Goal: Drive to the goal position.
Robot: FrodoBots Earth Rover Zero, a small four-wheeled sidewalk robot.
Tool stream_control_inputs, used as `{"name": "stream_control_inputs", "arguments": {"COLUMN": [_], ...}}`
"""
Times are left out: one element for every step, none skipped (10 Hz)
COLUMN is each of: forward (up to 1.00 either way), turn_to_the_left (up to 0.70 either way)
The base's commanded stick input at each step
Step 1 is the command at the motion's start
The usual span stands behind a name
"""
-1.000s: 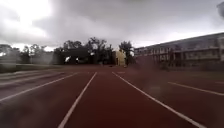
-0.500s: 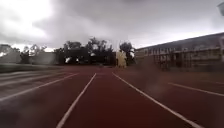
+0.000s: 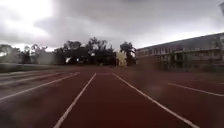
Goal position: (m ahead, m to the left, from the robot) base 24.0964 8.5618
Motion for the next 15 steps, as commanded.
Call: {"name": "stream_control_inputs", "arguments": {"forward": [0.45,0.45,0.45,0.45,0.45,0.45,0.45,0.45,0.45,0.45,0.45,0.45,0.45,0.45,0.45], "turn_to_the_left": [0.00,0.00,0.00,0.00,0.00,0.00,0.00,0.00,0.00,0.00,0.00,0.00,0.00,0.00,0.00]}}
